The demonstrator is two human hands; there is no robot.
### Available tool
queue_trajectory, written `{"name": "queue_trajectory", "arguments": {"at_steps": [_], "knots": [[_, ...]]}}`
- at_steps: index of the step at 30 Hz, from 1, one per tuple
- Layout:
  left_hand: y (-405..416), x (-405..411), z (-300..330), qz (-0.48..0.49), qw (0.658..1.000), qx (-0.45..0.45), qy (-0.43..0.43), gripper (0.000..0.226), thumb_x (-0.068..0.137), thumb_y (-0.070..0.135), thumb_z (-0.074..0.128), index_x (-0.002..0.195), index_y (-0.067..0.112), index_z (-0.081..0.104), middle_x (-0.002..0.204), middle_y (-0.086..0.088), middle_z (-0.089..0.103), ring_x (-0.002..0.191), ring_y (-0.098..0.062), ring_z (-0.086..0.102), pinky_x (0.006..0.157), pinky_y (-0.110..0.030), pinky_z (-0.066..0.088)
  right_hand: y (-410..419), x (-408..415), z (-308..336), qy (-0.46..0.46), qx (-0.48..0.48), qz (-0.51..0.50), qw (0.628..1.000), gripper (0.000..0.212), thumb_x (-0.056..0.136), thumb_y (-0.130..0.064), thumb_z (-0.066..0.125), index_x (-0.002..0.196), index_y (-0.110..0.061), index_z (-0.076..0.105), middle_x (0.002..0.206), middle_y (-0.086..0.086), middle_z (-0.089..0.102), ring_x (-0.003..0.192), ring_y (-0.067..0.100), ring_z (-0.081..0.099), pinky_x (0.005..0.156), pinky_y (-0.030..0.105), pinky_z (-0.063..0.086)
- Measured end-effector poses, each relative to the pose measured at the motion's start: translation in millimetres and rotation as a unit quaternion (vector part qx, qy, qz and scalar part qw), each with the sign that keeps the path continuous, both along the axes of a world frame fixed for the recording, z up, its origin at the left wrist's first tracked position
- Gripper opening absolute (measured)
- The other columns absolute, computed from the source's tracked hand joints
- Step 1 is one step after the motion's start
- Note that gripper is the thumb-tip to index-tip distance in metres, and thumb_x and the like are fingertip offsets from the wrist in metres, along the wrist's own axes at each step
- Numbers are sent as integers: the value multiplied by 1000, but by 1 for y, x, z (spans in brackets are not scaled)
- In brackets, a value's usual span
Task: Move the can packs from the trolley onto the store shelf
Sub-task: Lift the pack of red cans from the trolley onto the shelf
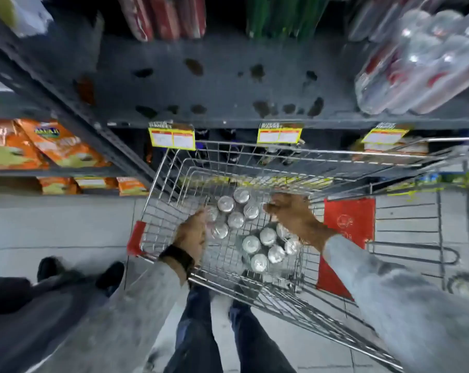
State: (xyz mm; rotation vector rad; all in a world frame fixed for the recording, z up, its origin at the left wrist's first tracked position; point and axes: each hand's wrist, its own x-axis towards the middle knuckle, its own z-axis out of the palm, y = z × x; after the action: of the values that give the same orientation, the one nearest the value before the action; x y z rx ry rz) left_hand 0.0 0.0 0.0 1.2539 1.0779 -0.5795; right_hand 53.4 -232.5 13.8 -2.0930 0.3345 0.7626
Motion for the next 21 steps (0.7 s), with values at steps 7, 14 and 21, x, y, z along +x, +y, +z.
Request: {"name": "queue_trajectory", "arguments": {"at_steps": [7,14,21], "knots": [[-2,9,-53,14,999,36,26,42,111,36,36,145,20,56,96,-5,58,71,-14,46,67,-31,43,37,37,-62,112,42,-103,988,30,98,-12,60,119,7,68,112,27,72,87,35,70,72,38,57],[-10,22,-58,98,994,14,44,34,108,18,45,129,1,65,108,-14,73,94,-26,67,91,-38,59,44,61,-89,152,51,-108,981,32,97,-10,57,120,9,65,105,21,71,79,25,63,67,27,46],[-6,15,-42,66,993,55,80,24,101,4,44,100,2,68,80,-7,54,62,-15,41,72,-29,45,42,46,-68,151,21,-136,979,24,90,-4,64,67,-7,60,60,2,60,28,5,53,32,10,33]]}}
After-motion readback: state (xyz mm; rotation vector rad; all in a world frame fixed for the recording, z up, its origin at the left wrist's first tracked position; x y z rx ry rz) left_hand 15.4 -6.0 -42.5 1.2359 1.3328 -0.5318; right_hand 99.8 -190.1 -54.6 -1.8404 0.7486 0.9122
